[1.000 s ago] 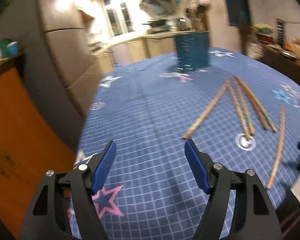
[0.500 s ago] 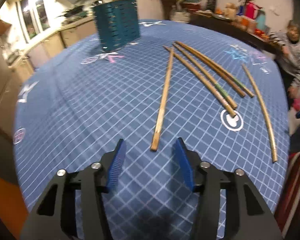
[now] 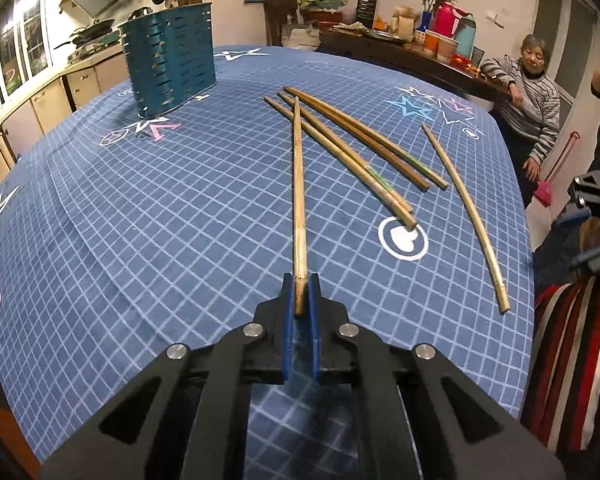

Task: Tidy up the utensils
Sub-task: 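Hold the chopstick in the left tool while the right tool closes on another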

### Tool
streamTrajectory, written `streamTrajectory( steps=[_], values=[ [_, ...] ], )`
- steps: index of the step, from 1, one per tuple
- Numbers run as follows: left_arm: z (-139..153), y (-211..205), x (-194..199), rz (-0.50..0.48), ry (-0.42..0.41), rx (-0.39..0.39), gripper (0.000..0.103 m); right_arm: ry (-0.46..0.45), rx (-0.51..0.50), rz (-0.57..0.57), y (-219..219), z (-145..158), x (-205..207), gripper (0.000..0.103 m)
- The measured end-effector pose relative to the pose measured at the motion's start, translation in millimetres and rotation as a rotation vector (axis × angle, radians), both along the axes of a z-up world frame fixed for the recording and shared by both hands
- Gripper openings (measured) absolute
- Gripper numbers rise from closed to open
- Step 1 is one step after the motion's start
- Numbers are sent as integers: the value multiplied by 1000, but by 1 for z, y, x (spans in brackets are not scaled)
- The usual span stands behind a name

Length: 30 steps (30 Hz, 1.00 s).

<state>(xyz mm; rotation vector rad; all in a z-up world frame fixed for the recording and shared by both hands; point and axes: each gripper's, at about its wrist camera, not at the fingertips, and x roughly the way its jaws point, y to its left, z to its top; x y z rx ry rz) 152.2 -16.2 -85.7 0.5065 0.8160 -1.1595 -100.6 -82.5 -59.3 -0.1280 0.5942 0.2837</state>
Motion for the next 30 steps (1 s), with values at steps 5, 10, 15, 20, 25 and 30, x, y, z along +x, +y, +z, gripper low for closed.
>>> streamTrajectory(
  steps=[5,10,15,20,25,30],
  values=[
    [0,4,3,95,7,-1,5,71,19,12,9,6,28,33],
    [2,4,0,113,-17,12,5,34,-166,-10,52,-2,52,33],
    [2,5,0,114,-19,11,5,4,-387,34,84,-28,57,32],
    [0,6,-3,116,-22,12,5,21,-477,45,55,-28,45,32],
    [0,7,-5,123,-34,18,5,90,-417,-57,-8,-16,49,32],
    [1,7,-7,128,-36,19,5,-15,-246,92,24,-5,44,23]
  ],
)
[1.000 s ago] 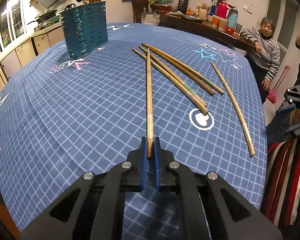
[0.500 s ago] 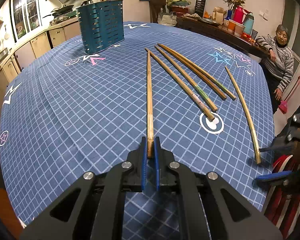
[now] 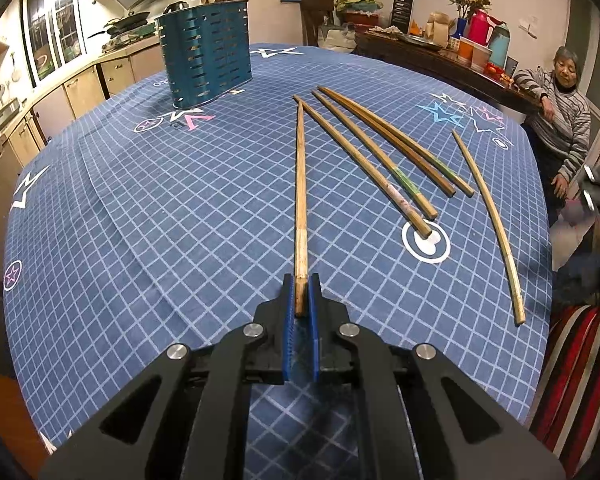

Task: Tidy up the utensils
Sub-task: 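Hold the chopstick in the left tool while the right tool closes on another, then lift both held chopsticks and carry them toward the teal holder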

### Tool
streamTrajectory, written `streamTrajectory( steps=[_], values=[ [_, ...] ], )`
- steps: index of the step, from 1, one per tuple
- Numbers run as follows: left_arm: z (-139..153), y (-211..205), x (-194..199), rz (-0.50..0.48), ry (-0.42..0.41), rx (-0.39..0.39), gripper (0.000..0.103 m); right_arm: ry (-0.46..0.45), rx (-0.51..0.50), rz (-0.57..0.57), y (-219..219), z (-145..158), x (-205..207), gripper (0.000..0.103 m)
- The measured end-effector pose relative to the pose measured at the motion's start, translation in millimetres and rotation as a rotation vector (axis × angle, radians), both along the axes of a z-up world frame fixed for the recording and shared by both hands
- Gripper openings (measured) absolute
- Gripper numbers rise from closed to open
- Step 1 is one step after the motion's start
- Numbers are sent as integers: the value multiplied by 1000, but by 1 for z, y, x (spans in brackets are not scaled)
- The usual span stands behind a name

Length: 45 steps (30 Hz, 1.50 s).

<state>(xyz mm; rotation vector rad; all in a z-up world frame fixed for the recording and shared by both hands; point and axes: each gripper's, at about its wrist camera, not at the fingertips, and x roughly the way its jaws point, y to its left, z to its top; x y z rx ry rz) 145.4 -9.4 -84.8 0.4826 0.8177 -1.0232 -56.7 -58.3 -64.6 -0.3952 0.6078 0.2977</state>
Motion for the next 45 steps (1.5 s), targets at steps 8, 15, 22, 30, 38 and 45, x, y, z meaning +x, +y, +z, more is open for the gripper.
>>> streamTrajectory(
  steps=[8,15,22,30,38,45],
  values=[
    [2,-1,1,17,2,1,6,-38,-103,81,23,-30,7,9],
    [3,0,5,26,16,-6,6,-31,-245,-81,-47,-24,8,9],
    [2,1,6,67,38,-16,7,7,8,-406,-110,-4,6,9],
    [1,2,5,106,48,-21,7,4,284,-525,-78,-16,7,10],
    [1,4,3,123,48,-25,7,39,310,-603,-62,-31,18,21],
    [2,3,1,131,34,-16,7,-3,268,-659,-59,-36,17,21]
  ],
)
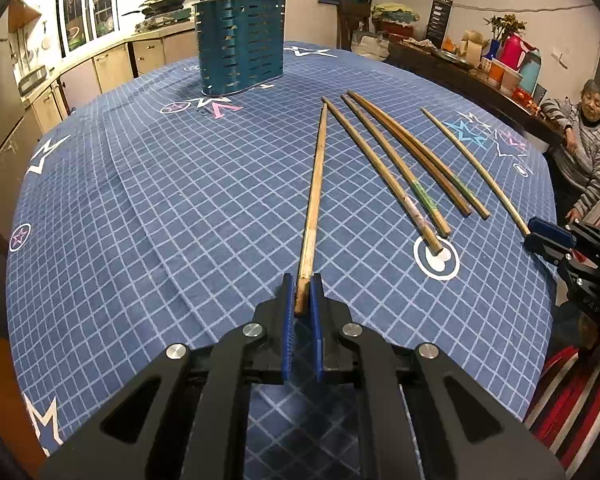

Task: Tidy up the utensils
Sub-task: 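Lift both held chopsticks and carry them toward the teal holder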

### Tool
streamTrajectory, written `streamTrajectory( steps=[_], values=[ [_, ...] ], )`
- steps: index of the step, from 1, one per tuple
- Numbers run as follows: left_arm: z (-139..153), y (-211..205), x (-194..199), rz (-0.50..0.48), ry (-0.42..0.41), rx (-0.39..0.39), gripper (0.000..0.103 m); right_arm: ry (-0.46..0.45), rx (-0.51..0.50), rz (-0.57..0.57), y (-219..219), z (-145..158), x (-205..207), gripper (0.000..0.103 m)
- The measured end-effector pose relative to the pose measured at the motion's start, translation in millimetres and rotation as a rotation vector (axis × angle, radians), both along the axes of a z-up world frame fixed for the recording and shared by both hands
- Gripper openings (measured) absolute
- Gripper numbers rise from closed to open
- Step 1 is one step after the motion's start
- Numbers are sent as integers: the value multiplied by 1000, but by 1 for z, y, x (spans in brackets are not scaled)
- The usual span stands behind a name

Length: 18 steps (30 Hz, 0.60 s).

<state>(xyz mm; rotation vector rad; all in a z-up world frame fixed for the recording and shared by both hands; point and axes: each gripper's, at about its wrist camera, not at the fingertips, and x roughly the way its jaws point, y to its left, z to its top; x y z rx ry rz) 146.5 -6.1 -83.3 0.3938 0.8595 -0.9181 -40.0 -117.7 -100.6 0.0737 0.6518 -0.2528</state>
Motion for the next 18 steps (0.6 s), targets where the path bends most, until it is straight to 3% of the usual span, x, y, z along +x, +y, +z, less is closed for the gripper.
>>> streamTrajectory(
  steps=[2,3,11,18],
  values=[
    [1,0,0,6,-2,1,7,0,8,-17,-8,2,-6,9],
    [1,0,0,10,2,-2,7,2,11,-35,-15,2,-8,8],
    [1,2,-3,70,7,-10,6,-28,27,-113,-59,4,-26,7],
    [5,7,-19,162,-9,-21,5,-99,-70,-91,-77,20,-32,7]
  ],
)
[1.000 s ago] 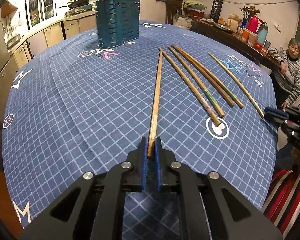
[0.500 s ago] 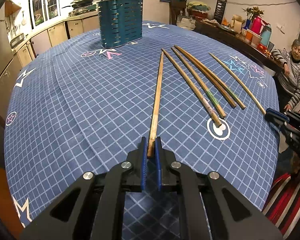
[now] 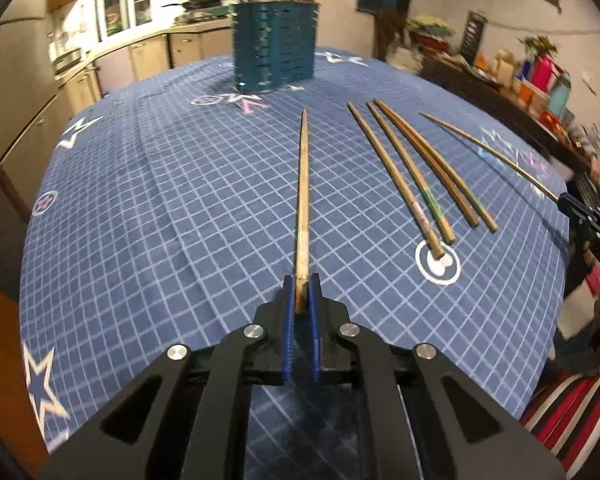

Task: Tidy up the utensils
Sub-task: 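Lift both held chopsticks and carry them toward the teal holder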

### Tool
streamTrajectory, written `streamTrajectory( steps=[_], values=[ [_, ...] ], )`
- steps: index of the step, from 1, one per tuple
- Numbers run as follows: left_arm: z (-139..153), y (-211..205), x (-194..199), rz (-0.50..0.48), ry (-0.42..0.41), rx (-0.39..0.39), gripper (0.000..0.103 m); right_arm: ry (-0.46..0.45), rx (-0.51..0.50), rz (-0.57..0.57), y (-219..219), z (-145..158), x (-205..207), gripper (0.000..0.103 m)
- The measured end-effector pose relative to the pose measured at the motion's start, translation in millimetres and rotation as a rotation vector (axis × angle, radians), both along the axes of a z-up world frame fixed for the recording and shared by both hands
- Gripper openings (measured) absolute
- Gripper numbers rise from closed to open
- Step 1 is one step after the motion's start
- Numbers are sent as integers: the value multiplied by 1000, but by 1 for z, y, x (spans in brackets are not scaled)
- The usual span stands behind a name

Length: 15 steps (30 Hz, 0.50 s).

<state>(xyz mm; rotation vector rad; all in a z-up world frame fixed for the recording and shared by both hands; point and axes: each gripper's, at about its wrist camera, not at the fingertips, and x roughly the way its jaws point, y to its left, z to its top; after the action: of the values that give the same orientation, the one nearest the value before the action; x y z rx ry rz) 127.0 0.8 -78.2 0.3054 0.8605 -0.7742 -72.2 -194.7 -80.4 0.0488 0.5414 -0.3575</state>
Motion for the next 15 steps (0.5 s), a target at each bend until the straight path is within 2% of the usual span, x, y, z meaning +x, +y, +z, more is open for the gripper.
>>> streamTrajectory(
  steps=[4,9,15],
  values=[
    [16,10,-17,97,-59,-28,5,-50,-76,45,-6,15,-4,7],
    [52,21,-33,191,-148,-109,5,-129,-171,102,-8,42,1,7],
    [100,24,-44,281,-278,-198,5,-228,-182,144,-25,70,12,6]
  ],
)
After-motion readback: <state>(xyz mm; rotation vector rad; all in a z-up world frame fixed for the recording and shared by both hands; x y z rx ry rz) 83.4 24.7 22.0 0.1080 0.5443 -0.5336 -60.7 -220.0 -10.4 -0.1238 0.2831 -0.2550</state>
